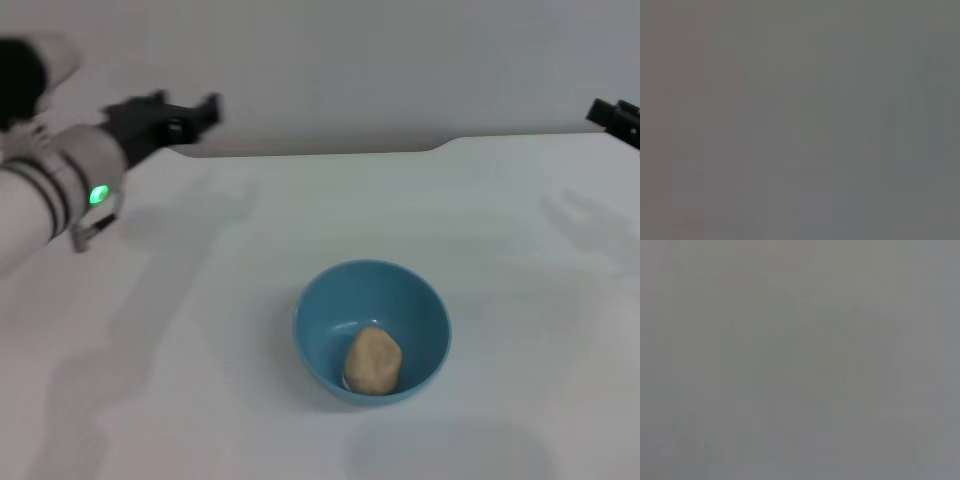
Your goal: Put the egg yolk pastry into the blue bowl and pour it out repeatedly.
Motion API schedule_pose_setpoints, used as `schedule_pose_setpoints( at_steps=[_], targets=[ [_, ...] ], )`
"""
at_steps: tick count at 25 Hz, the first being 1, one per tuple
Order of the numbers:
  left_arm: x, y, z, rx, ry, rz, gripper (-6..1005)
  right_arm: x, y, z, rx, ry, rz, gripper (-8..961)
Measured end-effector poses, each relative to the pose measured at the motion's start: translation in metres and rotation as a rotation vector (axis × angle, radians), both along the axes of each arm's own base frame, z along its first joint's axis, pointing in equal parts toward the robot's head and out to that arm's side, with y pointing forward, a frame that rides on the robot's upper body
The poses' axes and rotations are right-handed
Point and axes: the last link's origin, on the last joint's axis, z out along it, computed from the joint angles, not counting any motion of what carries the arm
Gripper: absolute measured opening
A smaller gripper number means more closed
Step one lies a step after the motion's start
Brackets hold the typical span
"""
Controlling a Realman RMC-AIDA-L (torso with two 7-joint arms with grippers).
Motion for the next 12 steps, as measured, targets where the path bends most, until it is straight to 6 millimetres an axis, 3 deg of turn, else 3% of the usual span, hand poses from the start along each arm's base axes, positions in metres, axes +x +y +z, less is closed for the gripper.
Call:
schedule_pose_setpoints(
  at_steps=[3,6,9,12],
  targets=[
    [-0.030,-0.021,0.013,0.274,0.082,0.003,673,0.009,-0.002,0.005,0.024,0.058,-0.053,448],
    [-0.041,-0.036,0.013,0.394,0.165,-0.035,667,0.014,-0.002,0.005,0.051,0.016,-0.059,447],
    [-0.058,-0.063,0.003,0.539,0.308,-0.137,667,0.018,0.005,-0.002,0.085,-0.111,-0.054,447],
    [-0.070,-0.081,-0.004,0.606,0.345,-0.221,667,0.022,0.013,-0.018,0.087,-0.261,-0.063,447]
  ],
)
